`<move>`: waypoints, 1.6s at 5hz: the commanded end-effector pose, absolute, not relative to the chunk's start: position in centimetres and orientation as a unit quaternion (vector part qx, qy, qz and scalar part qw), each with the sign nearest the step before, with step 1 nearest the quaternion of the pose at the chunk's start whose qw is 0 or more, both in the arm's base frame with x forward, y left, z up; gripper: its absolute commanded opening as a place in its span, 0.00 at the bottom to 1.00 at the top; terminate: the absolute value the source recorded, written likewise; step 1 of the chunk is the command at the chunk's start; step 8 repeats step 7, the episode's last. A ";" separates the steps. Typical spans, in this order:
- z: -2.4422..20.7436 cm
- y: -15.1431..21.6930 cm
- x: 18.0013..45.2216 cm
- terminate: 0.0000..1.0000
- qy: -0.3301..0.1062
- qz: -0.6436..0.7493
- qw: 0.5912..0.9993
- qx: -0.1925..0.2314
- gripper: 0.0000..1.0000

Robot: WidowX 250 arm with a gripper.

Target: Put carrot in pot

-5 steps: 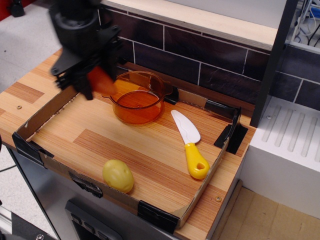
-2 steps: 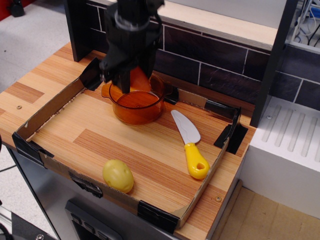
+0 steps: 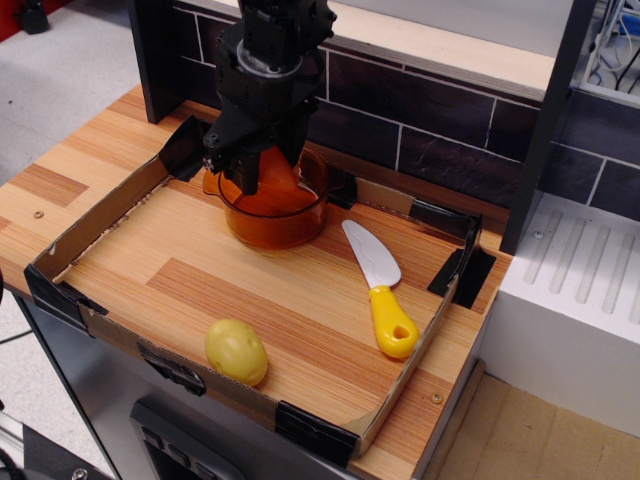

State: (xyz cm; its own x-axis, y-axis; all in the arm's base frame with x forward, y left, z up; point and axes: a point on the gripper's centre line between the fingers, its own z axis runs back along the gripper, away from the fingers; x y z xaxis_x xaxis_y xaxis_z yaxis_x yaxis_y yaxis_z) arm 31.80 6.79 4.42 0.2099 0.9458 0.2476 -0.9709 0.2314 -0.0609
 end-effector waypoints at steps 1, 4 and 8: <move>6.9 6.3 31.7 0.00 -0.132 0.622 0.771 0.039 1.00; 13.5 5.1 30.3 0.00 -0.122 0.613 0.780 -0.011 1.00; 16.2 5.1 29.8 1.00 -0.118 0.608 0.784 -0.034 1.00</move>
